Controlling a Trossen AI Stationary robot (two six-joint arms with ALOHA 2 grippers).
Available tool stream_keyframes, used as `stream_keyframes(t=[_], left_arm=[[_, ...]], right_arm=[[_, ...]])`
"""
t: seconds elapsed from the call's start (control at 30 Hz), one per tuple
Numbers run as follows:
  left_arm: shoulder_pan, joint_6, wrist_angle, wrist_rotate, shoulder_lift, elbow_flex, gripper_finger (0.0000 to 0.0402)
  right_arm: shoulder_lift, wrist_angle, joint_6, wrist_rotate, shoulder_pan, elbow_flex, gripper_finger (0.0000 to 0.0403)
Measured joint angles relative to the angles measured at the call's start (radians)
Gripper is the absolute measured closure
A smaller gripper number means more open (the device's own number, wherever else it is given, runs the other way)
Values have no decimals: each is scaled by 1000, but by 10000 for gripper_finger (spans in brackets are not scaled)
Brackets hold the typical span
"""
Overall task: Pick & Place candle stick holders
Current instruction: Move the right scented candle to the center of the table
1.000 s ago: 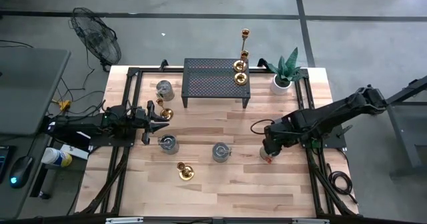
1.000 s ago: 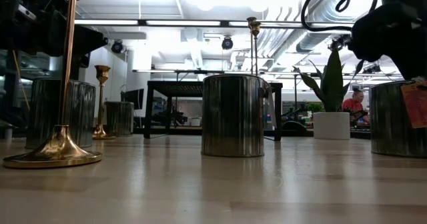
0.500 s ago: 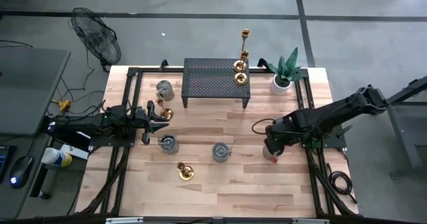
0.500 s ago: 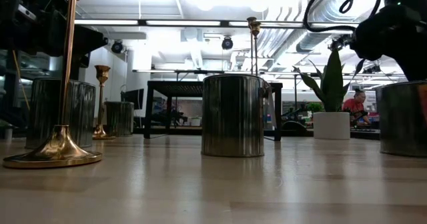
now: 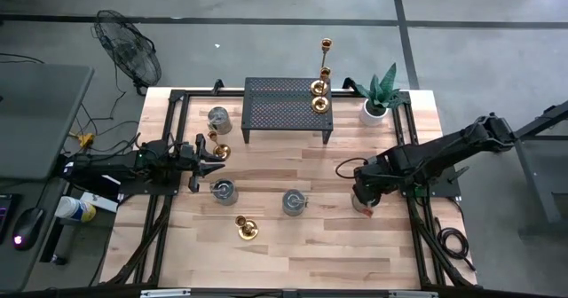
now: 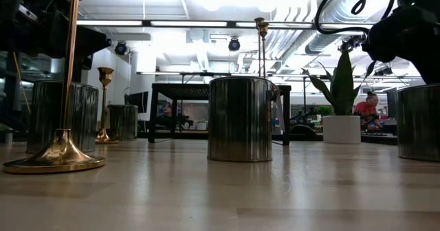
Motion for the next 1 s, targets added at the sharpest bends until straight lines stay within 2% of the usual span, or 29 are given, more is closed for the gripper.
stream_keyframes(t=[0.77,1.0], left_arm=[[0,0,0,0,0,0,330],[0,0,0,0,0,0,330]], right_arm=[[0,34,-31,13,-40,-1,396],[0,37,-46,18,-50,-1,400]])
